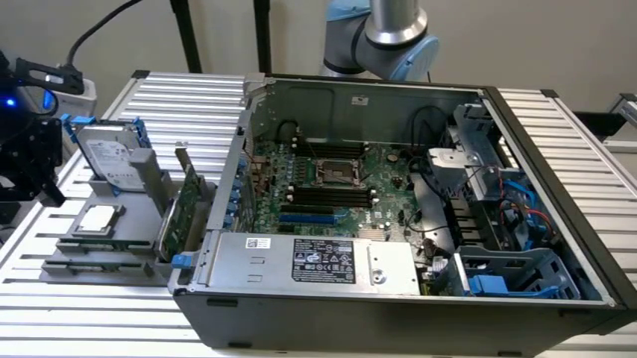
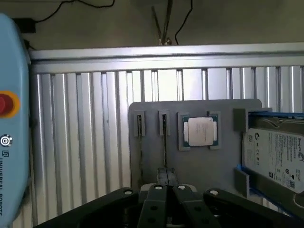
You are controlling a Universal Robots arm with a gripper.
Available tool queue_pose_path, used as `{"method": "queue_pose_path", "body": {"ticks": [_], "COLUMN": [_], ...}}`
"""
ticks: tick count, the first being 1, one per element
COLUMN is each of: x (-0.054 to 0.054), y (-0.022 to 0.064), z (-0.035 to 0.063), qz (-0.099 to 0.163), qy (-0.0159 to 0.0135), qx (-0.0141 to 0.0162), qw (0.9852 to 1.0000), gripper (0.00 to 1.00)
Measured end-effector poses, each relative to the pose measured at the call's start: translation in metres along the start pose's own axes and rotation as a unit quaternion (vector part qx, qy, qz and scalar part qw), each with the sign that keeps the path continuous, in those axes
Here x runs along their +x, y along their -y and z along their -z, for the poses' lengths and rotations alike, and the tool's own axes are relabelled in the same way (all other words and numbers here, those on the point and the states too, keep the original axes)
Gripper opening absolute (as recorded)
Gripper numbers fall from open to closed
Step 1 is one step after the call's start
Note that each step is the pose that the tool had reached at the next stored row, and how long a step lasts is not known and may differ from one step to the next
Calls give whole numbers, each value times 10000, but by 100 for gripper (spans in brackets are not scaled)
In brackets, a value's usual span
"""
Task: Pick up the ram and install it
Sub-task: 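Pick up the ram and move it above insertion slot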
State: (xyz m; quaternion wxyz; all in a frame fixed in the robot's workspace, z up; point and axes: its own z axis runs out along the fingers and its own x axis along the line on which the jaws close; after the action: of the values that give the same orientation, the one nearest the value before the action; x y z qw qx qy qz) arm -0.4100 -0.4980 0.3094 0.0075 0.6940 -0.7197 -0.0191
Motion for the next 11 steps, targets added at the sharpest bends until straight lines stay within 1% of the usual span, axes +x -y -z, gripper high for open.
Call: {"method": "queue_pose_path", "body": {"ticks": [4, 7, 8, 11], "x": [-1, 7, 14, 55], "y": [46, 114, 129, 150], "z": [-25, -50, -62, -110], "qz": [93, 115, 118, 121], "qy": [-3, -5, -4, -6], "qx": [12, 12, 14, 12], "qw": [10000, 9999, 9999, 9999], "gripper": [0, 0, 100, 100]}}
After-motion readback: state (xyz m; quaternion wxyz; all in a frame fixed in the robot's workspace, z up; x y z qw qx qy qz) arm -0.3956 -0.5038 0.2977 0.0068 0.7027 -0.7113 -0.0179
